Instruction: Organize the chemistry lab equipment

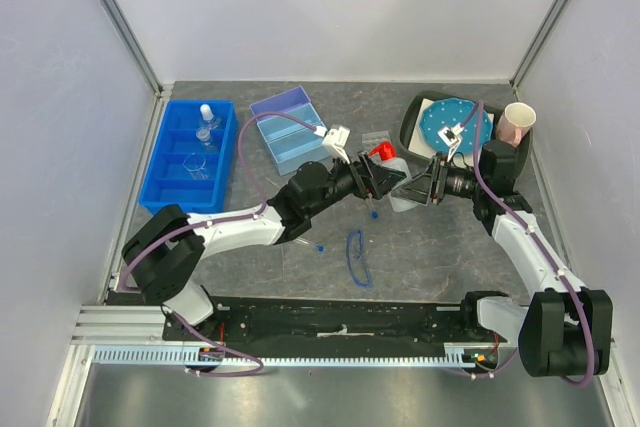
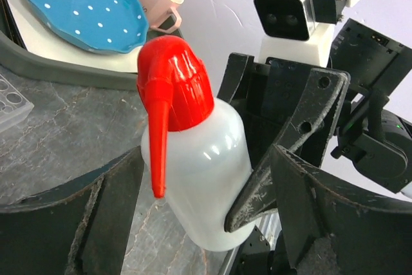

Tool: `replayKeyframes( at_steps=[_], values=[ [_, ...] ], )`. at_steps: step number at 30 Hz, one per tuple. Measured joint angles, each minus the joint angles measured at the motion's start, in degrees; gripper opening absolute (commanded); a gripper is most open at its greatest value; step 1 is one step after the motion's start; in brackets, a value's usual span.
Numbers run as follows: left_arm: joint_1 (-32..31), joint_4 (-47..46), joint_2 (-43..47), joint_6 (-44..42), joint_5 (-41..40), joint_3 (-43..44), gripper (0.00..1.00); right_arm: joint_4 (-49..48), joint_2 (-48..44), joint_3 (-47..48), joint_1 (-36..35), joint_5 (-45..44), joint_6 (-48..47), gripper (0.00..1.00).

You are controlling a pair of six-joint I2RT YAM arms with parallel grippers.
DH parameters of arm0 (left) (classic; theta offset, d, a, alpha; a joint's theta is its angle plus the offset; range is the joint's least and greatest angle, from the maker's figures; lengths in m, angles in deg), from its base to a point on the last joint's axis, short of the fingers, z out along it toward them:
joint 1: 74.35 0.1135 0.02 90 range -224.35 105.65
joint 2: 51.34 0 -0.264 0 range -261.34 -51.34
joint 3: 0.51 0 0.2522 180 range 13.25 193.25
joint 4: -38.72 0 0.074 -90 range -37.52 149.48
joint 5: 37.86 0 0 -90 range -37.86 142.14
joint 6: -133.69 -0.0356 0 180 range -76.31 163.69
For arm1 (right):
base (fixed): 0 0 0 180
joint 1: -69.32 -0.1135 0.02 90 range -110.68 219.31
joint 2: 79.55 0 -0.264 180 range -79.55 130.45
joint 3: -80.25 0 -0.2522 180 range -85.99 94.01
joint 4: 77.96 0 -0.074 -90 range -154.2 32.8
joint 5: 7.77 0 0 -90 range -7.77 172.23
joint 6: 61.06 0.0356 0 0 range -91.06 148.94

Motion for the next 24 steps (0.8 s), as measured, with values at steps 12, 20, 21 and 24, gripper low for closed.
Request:
replayKeyframes(
  at_steps=[12,20,21,24],
  values=[
    [-0.24,-1.84,-3.17,-0.15,-1.51,2.40,0.45,-1.38,-0.28,0.00,0.00,1.01,0.20,0.44],
    [-0.09,-0.44,-2.56,-0.26,-0.44,2.43,0.26,-0.09,-0.35,0.04,0.00,1.53,-2.27,0.98],
    [0.13,0.31,-2.01,-0.37,-0.04,2.27,0.23,1.11,-0.42,0.15,0.00,1.68,-3.78,0.98],
    [1.29,4.39,1.66,-0.66,1.81,1.03,0.21,5.77,-0.81,0.59,-0.02,1.66,-9.51,0.98]
  ],
)
